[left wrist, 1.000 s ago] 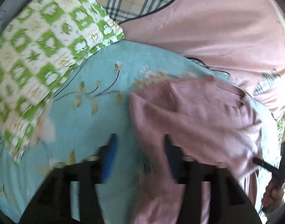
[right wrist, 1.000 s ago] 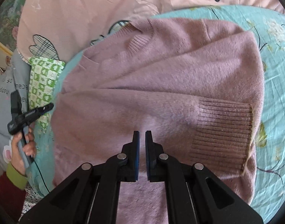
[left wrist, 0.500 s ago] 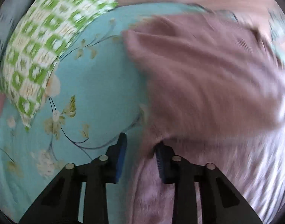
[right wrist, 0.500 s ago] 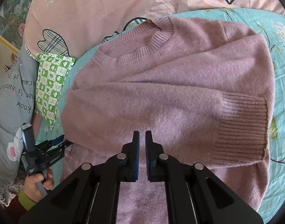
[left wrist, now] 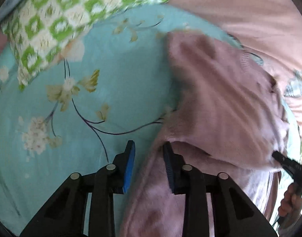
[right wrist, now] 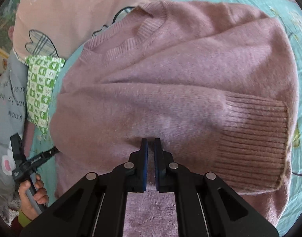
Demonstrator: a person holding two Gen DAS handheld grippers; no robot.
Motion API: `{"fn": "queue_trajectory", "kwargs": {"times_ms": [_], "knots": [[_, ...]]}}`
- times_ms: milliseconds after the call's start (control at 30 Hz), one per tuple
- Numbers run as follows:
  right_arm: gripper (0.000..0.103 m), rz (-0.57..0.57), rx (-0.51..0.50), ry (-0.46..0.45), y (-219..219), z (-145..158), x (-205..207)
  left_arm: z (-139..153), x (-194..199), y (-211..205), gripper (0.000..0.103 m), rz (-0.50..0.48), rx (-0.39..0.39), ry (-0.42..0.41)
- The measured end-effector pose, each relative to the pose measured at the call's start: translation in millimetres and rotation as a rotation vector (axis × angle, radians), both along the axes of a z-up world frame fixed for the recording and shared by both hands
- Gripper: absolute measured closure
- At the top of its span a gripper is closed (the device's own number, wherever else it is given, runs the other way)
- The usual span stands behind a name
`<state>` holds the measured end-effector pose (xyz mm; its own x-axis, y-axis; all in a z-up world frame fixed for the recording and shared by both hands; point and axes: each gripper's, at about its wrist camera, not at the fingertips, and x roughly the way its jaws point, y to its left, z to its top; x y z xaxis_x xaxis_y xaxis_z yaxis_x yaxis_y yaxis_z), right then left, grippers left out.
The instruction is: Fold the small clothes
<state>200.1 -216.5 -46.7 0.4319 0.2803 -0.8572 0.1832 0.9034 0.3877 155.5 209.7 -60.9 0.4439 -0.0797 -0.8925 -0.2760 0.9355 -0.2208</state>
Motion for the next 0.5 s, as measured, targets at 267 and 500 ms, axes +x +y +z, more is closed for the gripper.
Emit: {"fn": "queue_trajectory", "kwargs": {"times_ms": [267,500], "knots": [[0.096,-0.028,0.012,-0.067,-5.2,22.5,-14.8,45.5,32.8,-79.3,0.071,-0.233,-0.068,-0.159],[0.096,-0.104,-0.058,-0.024,-32.7,10.7,-22.0,-14.4,82.3,-63.7,0.073,-0.137,-0.075,-0.023]]}}
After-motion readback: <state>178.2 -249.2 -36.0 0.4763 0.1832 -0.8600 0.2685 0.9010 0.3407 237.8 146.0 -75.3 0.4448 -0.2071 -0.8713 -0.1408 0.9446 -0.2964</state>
